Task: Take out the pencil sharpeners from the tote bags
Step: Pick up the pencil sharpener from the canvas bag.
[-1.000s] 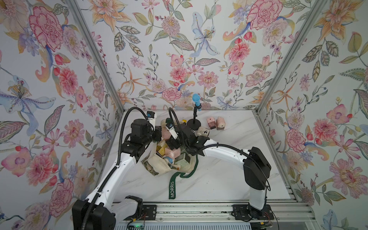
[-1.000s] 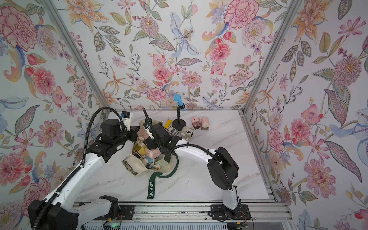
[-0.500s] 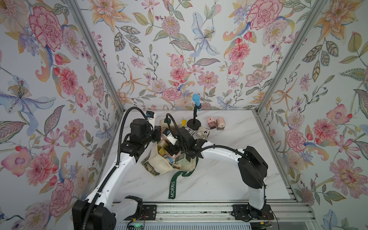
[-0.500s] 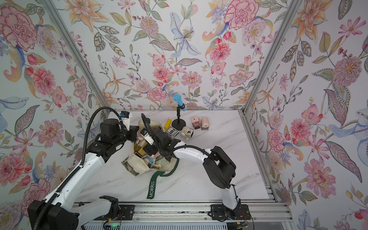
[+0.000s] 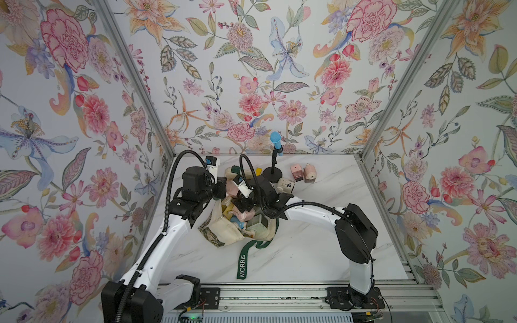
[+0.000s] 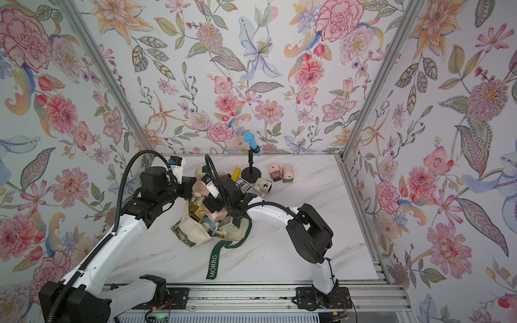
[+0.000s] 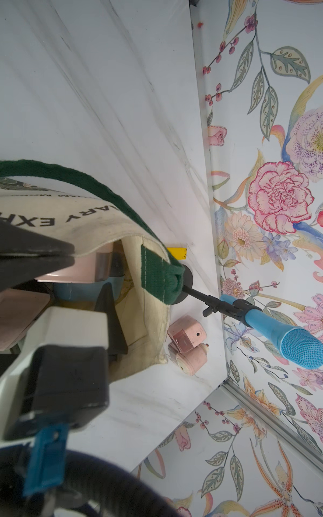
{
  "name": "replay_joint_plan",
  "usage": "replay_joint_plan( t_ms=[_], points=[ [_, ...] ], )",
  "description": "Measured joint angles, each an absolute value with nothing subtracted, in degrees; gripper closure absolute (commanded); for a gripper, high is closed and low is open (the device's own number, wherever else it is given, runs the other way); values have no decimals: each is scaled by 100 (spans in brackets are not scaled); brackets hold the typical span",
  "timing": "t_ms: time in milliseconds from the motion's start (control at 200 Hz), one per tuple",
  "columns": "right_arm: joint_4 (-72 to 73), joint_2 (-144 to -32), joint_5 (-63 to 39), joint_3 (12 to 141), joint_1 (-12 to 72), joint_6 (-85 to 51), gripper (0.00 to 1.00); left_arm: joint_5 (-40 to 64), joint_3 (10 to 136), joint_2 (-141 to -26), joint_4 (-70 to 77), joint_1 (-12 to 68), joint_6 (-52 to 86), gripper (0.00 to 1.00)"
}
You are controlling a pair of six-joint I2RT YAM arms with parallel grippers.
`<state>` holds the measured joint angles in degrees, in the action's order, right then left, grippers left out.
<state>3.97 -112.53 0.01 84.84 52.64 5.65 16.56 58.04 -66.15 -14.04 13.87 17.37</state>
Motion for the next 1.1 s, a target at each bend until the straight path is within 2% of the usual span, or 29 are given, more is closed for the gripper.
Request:
replay_joint_plan(
  t_ms=[205, 580, 866, 1101],
  points=[
    [596, -11572, -506, 8803, 5133, 1007, 14, 1684, 5806, -6615, -1406, 1382, 1737, 100],
    [687, -11786, -878, 9006, 5078, 1546, 47, 1758, 5815, -6657, -1413, 1313, 1737, 100],
    [764, -11710, -875, 8862, 5081, 1586, 53, 1765, 5824, -6663, -1415, 1313, 1739, 100],
    [928, -11021, -814, 8088, 5081, 1472, 56, 1776, 5837, -6663, -1439, 1313, 1737, 100]
  ],
)
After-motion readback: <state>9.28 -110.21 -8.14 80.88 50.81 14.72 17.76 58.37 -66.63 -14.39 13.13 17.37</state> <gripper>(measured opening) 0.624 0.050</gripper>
